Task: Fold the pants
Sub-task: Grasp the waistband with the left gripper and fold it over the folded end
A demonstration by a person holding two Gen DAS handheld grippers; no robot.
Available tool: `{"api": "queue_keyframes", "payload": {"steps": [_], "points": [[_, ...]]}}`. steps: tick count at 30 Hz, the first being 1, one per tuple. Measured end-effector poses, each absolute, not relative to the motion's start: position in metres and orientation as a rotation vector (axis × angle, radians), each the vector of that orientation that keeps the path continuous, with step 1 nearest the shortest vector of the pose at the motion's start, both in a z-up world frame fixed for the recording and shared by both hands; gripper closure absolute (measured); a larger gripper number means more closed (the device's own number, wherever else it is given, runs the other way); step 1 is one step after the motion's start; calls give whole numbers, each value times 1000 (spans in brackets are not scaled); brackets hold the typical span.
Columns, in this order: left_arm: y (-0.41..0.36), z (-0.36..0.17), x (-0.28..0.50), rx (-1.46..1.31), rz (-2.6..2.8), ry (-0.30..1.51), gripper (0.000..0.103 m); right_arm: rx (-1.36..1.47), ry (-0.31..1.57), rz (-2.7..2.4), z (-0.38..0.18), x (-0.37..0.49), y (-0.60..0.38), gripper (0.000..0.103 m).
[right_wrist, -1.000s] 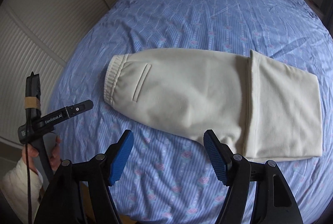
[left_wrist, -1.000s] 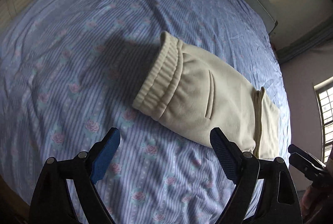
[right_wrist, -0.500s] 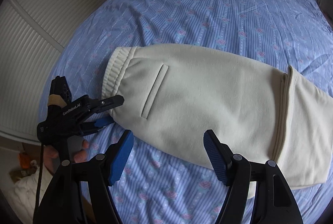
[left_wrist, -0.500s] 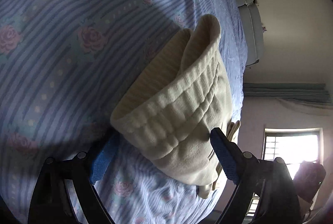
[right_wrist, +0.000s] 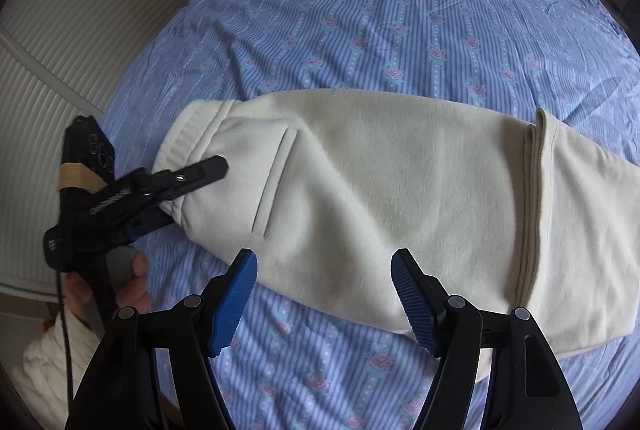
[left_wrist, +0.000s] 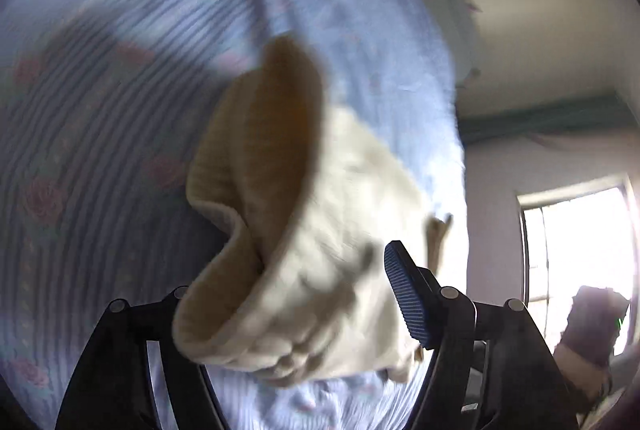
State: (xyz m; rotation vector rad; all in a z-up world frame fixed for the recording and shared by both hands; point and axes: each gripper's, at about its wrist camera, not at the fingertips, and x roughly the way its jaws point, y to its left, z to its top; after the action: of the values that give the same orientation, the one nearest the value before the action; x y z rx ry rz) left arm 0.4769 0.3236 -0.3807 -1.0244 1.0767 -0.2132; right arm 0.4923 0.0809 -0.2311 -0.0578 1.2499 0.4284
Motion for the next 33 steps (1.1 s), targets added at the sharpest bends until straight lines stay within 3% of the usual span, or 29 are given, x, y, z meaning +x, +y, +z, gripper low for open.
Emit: {"api": "queue_keyframes", "payload": {"steps": [2,5,6,9,15,22,33], "points": [[328,-400,476,-1138,-160,1079,48,-55,1251,408,-230,492,77,32],[328,-396,474,-1173,-81,1088,75,-54,1259,381,-229,489,72,32],[329,-385,471,-1187,-69,1074,79,-51,1260,376,-228,488,70,32],[329,-336,462,-1064,-76,968,79,-27,1237,392,-217,483,64,33],[319,-330,477,-950,21,1108,79,-42,1196,338,-202,469,48,33],[258,-230,489,-675,67,1069,79,37,1094,274,-158,449,-11,33],[138,-132,483,-282,123,966,79,201,944,115,-102,414,-151,33]]}}
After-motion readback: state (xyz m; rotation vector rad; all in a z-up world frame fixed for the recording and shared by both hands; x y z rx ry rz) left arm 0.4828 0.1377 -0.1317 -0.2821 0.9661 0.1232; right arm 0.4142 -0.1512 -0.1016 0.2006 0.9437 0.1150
